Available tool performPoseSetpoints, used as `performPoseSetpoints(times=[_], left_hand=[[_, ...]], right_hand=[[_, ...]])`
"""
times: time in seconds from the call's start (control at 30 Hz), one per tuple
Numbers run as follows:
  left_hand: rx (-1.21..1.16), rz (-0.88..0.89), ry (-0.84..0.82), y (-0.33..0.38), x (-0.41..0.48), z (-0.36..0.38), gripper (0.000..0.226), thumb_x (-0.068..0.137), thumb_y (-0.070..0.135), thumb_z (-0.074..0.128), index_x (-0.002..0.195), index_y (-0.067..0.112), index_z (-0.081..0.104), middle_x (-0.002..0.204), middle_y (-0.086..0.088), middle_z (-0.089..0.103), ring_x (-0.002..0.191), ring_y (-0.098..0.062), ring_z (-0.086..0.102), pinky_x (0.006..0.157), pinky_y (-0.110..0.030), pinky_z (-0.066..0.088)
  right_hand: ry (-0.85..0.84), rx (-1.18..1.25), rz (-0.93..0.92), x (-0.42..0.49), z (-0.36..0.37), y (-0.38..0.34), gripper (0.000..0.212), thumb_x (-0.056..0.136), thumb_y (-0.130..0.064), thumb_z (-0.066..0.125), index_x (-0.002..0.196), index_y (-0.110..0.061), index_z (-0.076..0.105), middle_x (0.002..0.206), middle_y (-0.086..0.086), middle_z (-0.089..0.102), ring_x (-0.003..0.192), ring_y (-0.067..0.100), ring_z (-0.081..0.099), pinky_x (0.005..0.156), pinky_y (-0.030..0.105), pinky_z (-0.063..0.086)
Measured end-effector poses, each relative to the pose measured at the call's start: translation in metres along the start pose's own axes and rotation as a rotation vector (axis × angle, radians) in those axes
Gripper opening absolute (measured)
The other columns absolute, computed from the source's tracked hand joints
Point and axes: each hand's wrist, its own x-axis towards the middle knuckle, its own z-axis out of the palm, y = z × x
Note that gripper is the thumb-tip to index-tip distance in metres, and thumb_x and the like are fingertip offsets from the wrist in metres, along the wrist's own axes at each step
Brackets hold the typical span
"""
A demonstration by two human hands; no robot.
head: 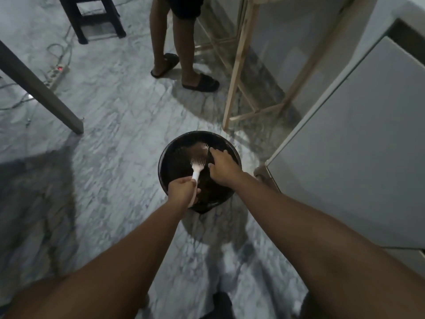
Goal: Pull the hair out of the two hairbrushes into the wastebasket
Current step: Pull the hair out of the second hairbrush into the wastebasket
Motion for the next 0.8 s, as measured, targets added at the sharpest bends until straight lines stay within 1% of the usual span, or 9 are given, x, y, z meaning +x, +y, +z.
performPoseSetpoints(times=[0.1,0.2,0.3,0.4,0.5,0.57,0.63,0.7,0.8], left_hand=[[0.006,0.023,-0.009,-0.011,0.007,0.000,0.026,0.099,0.010,0.054,0.123,0.007,0.065,0.089,-0.010,0.065,0.072,-0.015,0.064,0.050,-0.028,0.044],[0.000,0.044,-0.025,-0.016,0.007,-0.003,0.025,0.099,0.009,0.054,0.120,0.007,0.066,0.092,-0.012,0.066,0.072,-0.016,0.064,0.050,-0.029,0.045],[-0.044,0.058,-0.057,-0.017,0.001,-0.010,0.021,0.098,0.006,0.054,0.115,0.006,0.067,0.090,-0.011,0.066,0.072,-0.017,0.063,0.052,-0.030,0.047],[-0.058,0.088,-0.082,-0.016,0.001,-0.014,0.017,0.097,0.005,0.055,0.108,0.007,0.069,0.093,-0.010,0.070,0.073,-0.018,0.063,0.056,-0.031,0.048],[-0.050,0.115,-0.086,-0.016,0.014,-0.014,0.016,0.097,0.005,0.055,0.097,0.011,0.071,0.088,-0.008,0.070,0.071,-0.017,0.063,0.058,-0.031,0.050],[-0.065,0.113,-0.090,-0.017,0.022,-0.011,0.018,0.097,0.005,0.055,0.088,0.014,0.067,0.088,-0.009,0.069,0.069,-0.017,0.062,0.059,-0.032,0.053],[-0.080,0.095,-0.089,-0.022,0.034,-0.009,0.017,0.098,0.006,0.055,0.088,0.015,0.066,0.092,-0.009,0.069,0.070,-0.017,0.062,0.064,-0.035,0.058],[-0.082,0.076,-0.088,-0.027,0.046,-0.006,0.014,0.098,0.008,0.055,0.093,0.015,0.066,0.095,-0.007,0.069,0.071,-0.016,0.061,0.067,-0.037,0.059],[-0.058,0.089,-0.063,-0.036,0.063,-0.002,0.015,0.099,0.012,0.055,0.107,0.011,0.068,0.095,-0.004,0.069,0.072,-0.014,0.060,0.062,-0.032,0.058]], right_hand=[[0.041,0.076,-0.013,-0.002,0.012,0.002,0.053,0.098,-0.017,0.052,0.149,-0.009,0.037,0.142,0.019,0.052,0.139,0.044,0.037,0.114,0.054,0.034],[0.079,0.114,-0.001,-0.011,0.014,-0.002,0.051,0.098,-0.018,0.053,0.147,-0.010,0.040,0.136,0.020,0.057,0.127,0.038,0.052,0.105,0.046,0.046],[0.133,0.150,0.020,-0.021,0.011,-0.009,0.044,0.100,-0.017,0.053,0.142,-0.006,0.047,0.136,0.019,0.058,0.125,0.035,0.055,0.102,0.039,0.045],[0.207,0.192,0.008,-0.024,0.008,-0.013,0.036,0.099,-0.016,0.054,0.133,-0.005,0.056,0.129,0.016,0.064,0.119,0.032,0.058,0.095,0.031,0.044],[0.258,0.272,0.018,-0.017,0.013,-0.012,0.036,0.098,-0.014,0.056,0.133,-0.005,0.059,0.125,0.014,0.067,0.118,0.028,0.060,0.094,0.025,0.042],[0.271,0.327,0.012,-0.009,0.022,-0.009,0.035,0.096,-0.014,0.060,0.130,-0.007,0.062,0.122,0.012,0.070,0.116,0.025,0.063,0.094,0.023,0.042],[0.297,0.360,0.017,0.004,0.033,-0.003,0.032,0.095,-0.018,0.063,0.125,-0.007,0.067,0.119,0.011,0.072,0.112,0.024,0.065,0.095,0.027,0.046],[0.329,0.394,0.043,0.016,0.042,0.006,0.030,0.094,-0.021,0.065,0.120,-0.008,0.070,0.115,0.010,0.073,0.109,0.022,0.066,0.094,0.026,0.046],[0.357,0.455,0.084,0.030,0.055,0.016,0.023,0.092,-0.019,0.069,0.112,-0.009,0.074,0.108,0.008,0.075,0.102,0.017,0.068,0.090,0.021,0.046]])
